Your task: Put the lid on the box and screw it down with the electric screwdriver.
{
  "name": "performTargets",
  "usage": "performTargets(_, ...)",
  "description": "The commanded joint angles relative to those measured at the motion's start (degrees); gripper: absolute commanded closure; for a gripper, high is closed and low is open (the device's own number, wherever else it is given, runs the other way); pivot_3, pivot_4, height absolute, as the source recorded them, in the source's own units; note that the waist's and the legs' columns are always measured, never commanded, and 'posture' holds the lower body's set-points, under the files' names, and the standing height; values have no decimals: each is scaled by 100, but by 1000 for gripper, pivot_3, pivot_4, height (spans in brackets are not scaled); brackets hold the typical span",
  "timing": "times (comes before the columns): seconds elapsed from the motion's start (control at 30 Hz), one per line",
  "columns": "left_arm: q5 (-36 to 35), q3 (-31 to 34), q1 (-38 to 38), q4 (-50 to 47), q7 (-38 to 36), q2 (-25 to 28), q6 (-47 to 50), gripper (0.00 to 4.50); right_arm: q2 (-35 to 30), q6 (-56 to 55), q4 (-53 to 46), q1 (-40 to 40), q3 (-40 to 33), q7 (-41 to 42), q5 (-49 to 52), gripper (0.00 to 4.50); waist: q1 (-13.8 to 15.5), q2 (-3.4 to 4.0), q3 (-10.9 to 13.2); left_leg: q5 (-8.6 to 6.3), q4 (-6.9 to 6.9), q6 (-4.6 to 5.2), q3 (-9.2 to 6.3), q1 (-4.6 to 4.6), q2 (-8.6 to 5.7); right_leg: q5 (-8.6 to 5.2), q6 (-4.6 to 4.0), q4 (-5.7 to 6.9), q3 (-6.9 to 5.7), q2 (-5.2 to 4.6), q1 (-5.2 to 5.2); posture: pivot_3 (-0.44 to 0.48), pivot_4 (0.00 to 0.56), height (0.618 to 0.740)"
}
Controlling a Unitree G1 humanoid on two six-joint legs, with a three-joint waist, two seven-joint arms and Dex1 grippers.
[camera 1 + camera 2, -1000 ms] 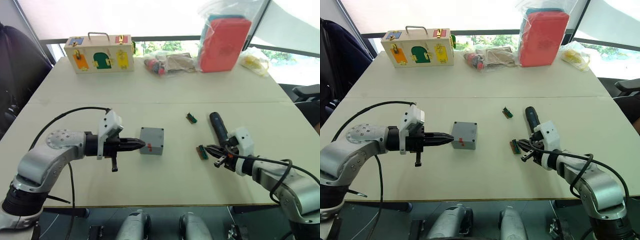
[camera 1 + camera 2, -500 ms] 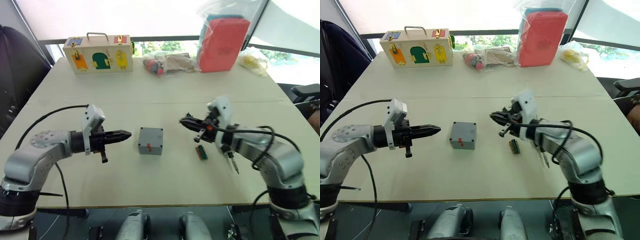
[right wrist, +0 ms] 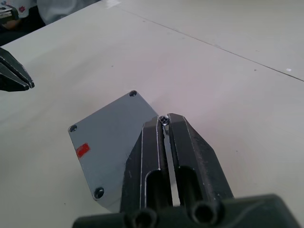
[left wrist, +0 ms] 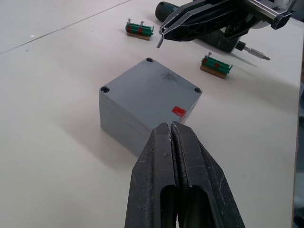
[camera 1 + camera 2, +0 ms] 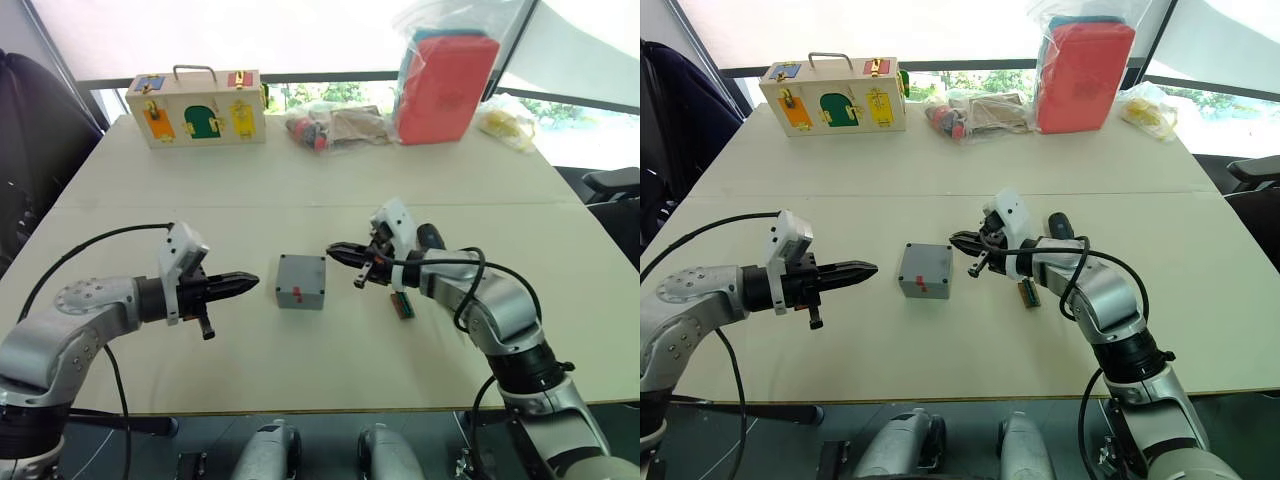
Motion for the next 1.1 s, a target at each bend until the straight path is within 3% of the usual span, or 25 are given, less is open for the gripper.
performTargets(0.03,-99,172,12,-215,40,83,-2,4500,87,-201,47,-150,-34,70,-105,4397,-1,0,0,0,0,0,0,0,0,0,0,0,0,0,0,0,150,740)
performTargets(1.1,-163,152,25,-347,254,80,-10,4500,378,-281,588,-173,122,331,-591,4397,-13,1,0,2,-3,-5,0,0,0,0,-1,2,3,-1,-4,0,150,740)
